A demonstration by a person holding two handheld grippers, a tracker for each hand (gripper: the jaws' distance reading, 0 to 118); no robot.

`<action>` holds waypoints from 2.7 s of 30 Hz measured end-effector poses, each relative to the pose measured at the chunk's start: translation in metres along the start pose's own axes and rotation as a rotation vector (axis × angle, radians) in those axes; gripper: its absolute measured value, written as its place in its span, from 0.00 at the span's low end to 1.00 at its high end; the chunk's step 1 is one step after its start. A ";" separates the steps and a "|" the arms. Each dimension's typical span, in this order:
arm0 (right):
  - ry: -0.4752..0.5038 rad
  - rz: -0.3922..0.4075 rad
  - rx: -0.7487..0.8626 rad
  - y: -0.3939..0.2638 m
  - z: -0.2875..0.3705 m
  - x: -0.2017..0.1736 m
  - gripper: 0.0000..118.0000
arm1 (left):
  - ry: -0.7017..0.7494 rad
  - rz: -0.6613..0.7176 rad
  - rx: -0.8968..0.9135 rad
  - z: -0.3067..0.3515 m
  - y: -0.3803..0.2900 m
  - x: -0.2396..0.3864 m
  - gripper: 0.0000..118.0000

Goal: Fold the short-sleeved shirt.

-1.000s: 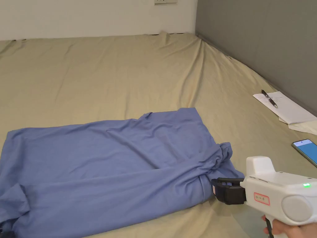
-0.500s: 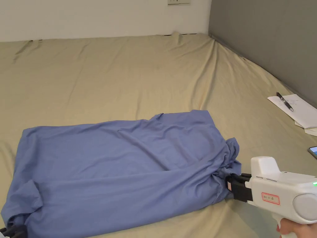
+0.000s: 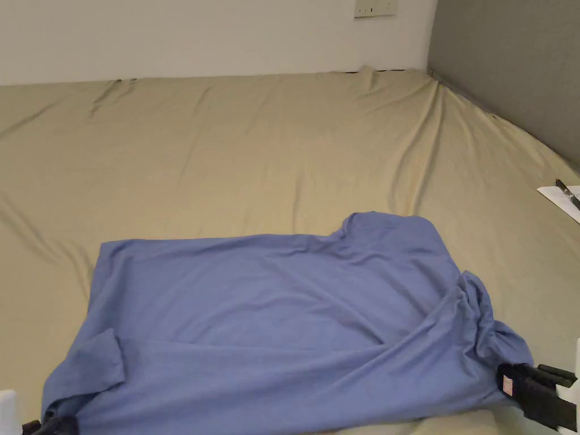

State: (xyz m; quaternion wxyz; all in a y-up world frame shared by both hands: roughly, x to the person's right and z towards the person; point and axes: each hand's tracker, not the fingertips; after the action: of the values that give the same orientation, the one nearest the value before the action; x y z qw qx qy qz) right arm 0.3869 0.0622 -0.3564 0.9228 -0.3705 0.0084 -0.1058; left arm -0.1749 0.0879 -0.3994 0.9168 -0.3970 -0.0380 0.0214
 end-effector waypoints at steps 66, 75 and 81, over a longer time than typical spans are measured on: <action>-0.076 0.377 0.560 0.048 0.022 -0.194 0.01 | 0.088 -0.024 0.212 -0.053 0.163 0.014 0.03; -0.045 0.341 0.534 0.070 -0.016 -0.188 0.01 | 0.117 -0.213 -0.099 -0.170 0.208 0.009 0.96; -0.060 0.356 0.530 0.080 -0.030 -0.181 0.02 | 0.126 -0.212 -0.155 -0.216 0.216 0.003 0.93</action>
State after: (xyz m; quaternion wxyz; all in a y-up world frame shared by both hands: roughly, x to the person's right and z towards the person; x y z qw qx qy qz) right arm 0.2219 0.1343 -0.4441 0.9910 -0.1128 0.0181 0.0699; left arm -0.1547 0.0793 -0.7044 0.8811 -0.4609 -0.0237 -0.1036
